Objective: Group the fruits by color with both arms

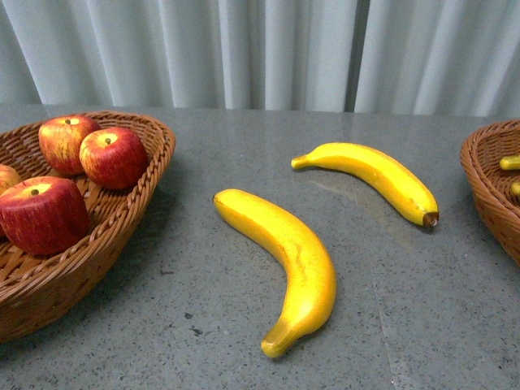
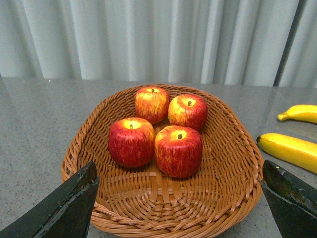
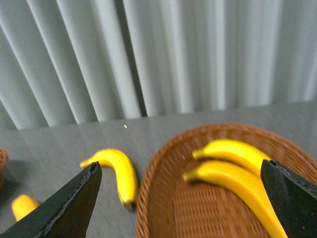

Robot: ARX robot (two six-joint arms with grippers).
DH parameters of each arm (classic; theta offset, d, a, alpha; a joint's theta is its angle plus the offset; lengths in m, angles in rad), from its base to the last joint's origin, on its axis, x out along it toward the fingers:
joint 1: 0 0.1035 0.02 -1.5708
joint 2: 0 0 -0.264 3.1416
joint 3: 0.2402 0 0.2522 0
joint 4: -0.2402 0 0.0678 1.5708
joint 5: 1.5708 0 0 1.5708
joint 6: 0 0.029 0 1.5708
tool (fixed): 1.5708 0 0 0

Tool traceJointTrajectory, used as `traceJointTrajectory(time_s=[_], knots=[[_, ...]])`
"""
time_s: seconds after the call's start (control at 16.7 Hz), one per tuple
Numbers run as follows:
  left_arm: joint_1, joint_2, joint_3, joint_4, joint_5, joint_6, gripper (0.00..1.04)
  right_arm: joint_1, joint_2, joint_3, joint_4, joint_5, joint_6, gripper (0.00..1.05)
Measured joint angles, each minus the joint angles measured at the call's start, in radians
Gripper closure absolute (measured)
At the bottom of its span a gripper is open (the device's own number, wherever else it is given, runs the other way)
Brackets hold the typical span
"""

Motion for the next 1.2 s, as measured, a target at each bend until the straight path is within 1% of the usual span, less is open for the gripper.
traceJointTrajectory(time_s=[0.06, 0.12, 0.18, 0.24, 0.36, 0.42, 0.6, 0.72, 0.84, 1.02, 1.2], knots=[[0.000, 0.000, 0.000, 0.000, 0.000, 0.000, 0.07, 0.045, 0.169, 0.085, 0.135, -0.007, -0.002, 0.06], [0.000, 0.000, 0.000, 0.000, 0.000, 0.000, 0.07, 0.086, 0.319, 0.158, 0.221, -0.008, -0.011, 0.06], [0.000, 0.000, 0.000, 0.000, 0.000, 0.000, 0.07, 0.135, 0.490, 0.251, 0.261, -0.006, -0.023, 0.06], [0.000, 0.000, 0.000, 0.000, 0.000, 0.000, 0.07, 0.191, 0.646, 0.348, 0.249, -0.004, -0.034, 0.06], [0.000, 0.000, 0.000, 0.000, 0.000, 0.000, 0.07, 0.296, 0.878, 0.543, 0.160, 0.002, -0.044, 0.06], [0.000, 0.000, 0.000, 0.000, 0.000, 0.000, 0.07, 0.351, 0.966, 0.646, 0.112, 0.024, -0.048, 0.06], [0.000, 0.000, 0.000, 0.000, 0.000, 0.000, 0.07, 0.490, 1.108, 0.837, -0.059, 0.021, -0.054, 0.06], [0.000, 0.000, 0.000, 0.000, 0.000, 0.000, 0.07, 0.519, 1.166, 0.872, -0.166, -0.005, -0.053, 0.06], [0.000, 0.000, 0.000, 0.000, 0.000, 0.000, 0.07, 0.524, 1.198, 0.871, -0.260, -0.035, -0.050, 0.06], [0.000, 0.000, 0.000, 0.000, 0.000, 0.000, 0.07, 0.564, 1.218, 0.861, -0.327, -0.071, -0.046, 0.06], [0.000, 0.000, 0.000, 0.000, 0.000, 0.000, 0.07, 0.599, 1.254, 0.851, -0.370, -0.072, -0.044, 0.06]])
